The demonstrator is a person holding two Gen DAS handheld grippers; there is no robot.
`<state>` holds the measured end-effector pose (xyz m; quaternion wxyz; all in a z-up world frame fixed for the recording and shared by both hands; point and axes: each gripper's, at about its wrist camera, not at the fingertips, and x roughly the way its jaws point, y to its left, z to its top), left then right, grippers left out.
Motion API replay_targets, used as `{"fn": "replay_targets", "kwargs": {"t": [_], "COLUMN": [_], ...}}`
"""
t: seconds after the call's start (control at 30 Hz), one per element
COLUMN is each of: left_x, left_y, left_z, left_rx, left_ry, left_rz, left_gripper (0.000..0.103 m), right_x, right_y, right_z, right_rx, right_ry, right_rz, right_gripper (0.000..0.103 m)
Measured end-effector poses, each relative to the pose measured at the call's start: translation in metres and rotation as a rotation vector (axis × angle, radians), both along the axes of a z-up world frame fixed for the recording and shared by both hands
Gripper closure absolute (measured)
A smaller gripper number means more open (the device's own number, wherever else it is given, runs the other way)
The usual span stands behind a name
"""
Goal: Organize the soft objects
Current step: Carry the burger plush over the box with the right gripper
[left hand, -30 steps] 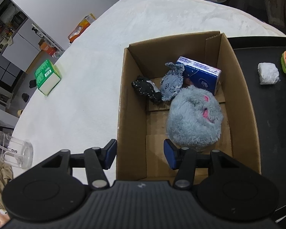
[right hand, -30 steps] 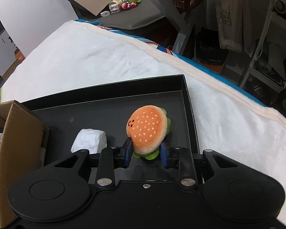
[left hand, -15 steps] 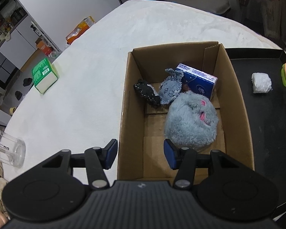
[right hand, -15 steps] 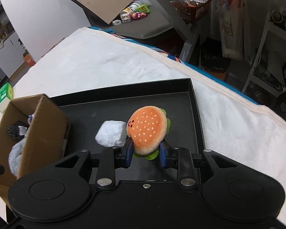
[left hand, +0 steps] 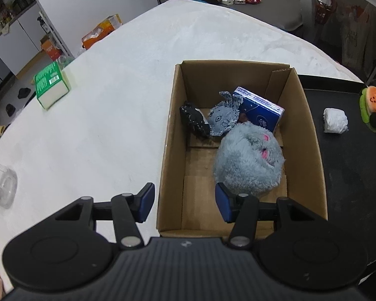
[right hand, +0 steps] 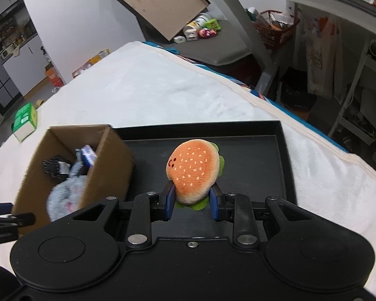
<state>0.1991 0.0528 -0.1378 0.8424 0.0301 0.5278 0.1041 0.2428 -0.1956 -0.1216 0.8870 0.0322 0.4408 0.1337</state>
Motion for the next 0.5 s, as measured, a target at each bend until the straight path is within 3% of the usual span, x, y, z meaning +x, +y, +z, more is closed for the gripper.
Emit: {"fn": "replay_targets", "kwargs": {"t": [0.5], "left_x": [-0.007], "left_y": [0.021], "left_z": [-0.001], "left_rx": [-0.102], "left_ry": [-0.021], "left_rz": [0.026], "left_gripper": [0.052], "right_x": [-0.016], "right_y": [0.062], "right_z": [0.032], "right_rx": [-0.015], "right_ry": [-0.044], "right_rz": [0.082], "right_gripper": [0.075]}}
